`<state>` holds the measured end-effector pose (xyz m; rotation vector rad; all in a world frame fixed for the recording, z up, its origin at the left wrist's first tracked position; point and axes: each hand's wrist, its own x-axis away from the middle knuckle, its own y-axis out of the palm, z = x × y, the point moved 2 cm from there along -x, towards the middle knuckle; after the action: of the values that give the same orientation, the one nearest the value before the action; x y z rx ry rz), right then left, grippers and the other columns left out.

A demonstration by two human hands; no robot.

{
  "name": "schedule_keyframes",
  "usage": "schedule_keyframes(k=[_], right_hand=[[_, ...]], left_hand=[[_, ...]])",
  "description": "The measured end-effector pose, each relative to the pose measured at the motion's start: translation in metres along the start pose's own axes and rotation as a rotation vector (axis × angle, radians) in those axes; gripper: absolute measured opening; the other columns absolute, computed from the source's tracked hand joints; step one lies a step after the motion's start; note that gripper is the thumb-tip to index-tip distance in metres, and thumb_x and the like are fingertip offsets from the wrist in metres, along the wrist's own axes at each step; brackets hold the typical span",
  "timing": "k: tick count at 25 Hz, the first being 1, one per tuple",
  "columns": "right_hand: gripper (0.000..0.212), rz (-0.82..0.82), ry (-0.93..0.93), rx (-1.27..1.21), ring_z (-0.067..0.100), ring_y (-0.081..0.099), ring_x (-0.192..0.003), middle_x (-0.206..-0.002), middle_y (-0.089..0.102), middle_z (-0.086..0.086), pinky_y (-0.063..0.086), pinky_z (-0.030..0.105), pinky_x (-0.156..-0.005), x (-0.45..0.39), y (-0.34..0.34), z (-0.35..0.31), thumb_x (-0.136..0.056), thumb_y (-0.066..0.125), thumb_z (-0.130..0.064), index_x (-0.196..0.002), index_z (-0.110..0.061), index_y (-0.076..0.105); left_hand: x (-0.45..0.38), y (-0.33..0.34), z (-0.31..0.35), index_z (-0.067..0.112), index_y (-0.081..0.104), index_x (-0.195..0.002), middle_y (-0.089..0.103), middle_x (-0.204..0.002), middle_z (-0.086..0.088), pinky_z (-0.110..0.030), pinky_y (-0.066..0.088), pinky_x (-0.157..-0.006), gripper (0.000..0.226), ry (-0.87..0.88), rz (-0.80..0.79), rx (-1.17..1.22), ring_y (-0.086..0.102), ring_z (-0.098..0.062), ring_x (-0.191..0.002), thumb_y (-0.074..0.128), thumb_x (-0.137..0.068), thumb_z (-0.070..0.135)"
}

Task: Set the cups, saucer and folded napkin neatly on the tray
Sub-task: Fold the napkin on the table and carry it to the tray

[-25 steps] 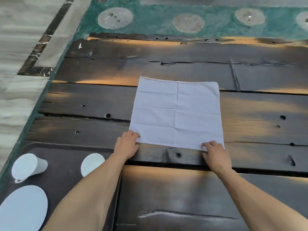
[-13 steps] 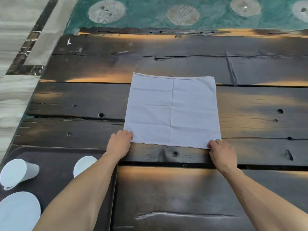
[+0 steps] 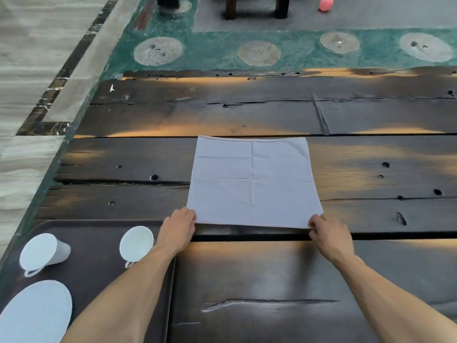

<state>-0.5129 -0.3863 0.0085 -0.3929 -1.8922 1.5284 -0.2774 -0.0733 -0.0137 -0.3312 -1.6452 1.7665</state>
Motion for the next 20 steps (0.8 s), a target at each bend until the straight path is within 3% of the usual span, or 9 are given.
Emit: schedule_keyframes(k=[5,9,15,20], right_hand=[[0.009,-0.049,-0.005,-0.03,0.021,0.053,-0.093,-0.096,0.06,-0.003,0.038,0.033,-0.074,0.028,0.002,0.011,-0.087,0.052,-0.024,-0.093,-0.022,0.057],[0.007,-0.15,-0.022,-0.038,0.018,0.054,-0.084,-0.09,0.06,-0.005,0.047,0.033,-0.07,0.048,0.005,0.02,-0.082,0.05,-0.027,-0.084,-0.025,0.057],[0.006,-0.231,-0.023,-0.076,0.014,0.057,-0.073,-0.08,0.061,-0.007,0.05,0.031,-0.06,0.055,0.0,0.03,-0.079,0.051,-0.028,-0.075,-0.027,0.055],[0.008,-0.202,-0.044,-0.086,0.015,0.058,-0.068,-0.074,0.062,-0.008,0.047,0.031,-0.056,0.033,-0.024,0.036,-0.079,0.053,-0.03,-0.073,-0.025,0.053]], left_hand=[[0.039,0.003,0.005,0.024,0.048,-0.1,0.055,-0.104,0.004,-0.035,0.038,-0.073,0.01,-0.016,-0.046,0.067,0.048,-0.02,-0.094,0.039,-0.098,0.02],[0.063,0.009,0.004,0.028,0.045,-0.09,0.058,-0.097,0.006,-0.037,0.038,-0.07,0.011,-0.019,-0.101,0.124,0.049,-0.021,-0.083,0.041,-0.099,0.025],[0.07,0.005,0.004,0.03,0.048,-0.088,0.057,-0.093,0.011,-0.033,0.042,-0.068,0.012,-0.003,-0.223,0.167,0.055,-0.017,-0.084,0.045,-0.098,0.024],[0.048,-0.023,-0.003,0.025,0.057,-0.093,0.06,-0.097,0.01,-0.034,0.046,-0.077,0.01,0.0,-0.147,0.198,0.056,-0.017,-0.089,0.049,-0.098,0.028]])
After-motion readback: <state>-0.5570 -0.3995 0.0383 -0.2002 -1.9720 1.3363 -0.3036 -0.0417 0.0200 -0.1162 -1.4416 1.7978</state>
